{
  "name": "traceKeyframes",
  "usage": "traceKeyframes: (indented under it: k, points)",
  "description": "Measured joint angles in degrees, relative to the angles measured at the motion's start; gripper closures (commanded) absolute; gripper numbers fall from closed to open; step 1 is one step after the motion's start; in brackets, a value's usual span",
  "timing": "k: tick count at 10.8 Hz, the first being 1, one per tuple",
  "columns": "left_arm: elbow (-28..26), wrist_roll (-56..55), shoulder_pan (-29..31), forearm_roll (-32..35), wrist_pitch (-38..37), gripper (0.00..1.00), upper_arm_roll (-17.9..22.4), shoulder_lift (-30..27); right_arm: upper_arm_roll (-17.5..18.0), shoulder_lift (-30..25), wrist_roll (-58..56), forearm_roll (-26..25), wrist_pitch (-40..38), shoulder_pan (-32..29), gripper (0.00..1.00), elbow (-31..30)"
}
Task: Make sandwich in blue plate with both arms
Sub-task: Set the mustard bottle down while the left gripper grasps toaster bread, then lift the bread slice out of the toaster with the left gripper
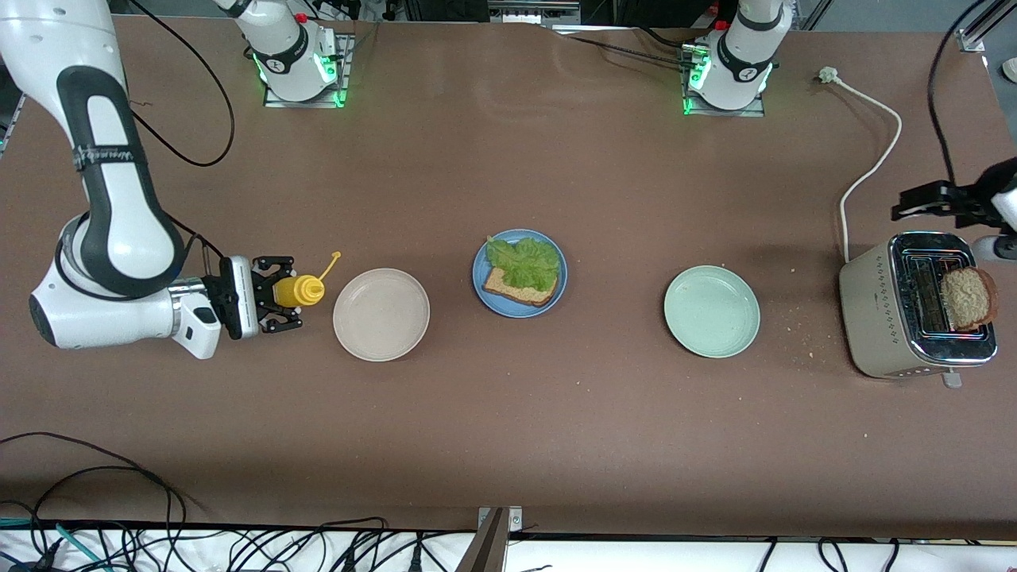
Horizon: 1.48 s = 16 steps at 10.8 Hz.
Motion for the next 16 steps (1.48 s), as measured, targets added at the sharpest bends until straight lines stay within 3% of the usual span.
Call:
traceKeyframes:
  k: [4, 10, 11, 13, 16]
  points:
    - [5.0, 13.1, 8.8, 1.6, 0.5, 0.00, 0.3, 5.5, -0.6, 6.5, -18.8, 9.8, -4.1, -4.7, 1.00, 0.2]
    - [5.4, 19.1, 15.6, 3.0, 12.8, 0.00, 0.2, 15.4, -0.6, 17.3, -36.9, 16.7, -12.6, -9.5, 1.00, 5.1]
    - [5.4, 19.1, 16.1, 2.2, 15.6, 0.16, 0.1, 17.6, -0.6, 18.5, -38.8, 17.1, -12.9, -10.0, 1.00, 5.4]
    - [5.5, 19.1, 16.8, 1.4, 18.8, 1.00, 0.1, 20.9, -0.6, 21.2, -41.0, 17.3, -13.2, -11.0, 1.00, 6.2]
    - [6.1, 19.0, 16.9, 1.3, 18.8, 1.00, -0.3, 21.3, -0.6, 25.0, -42.5, 17.3, -13.4, -11.6, 1.00, 6.8]
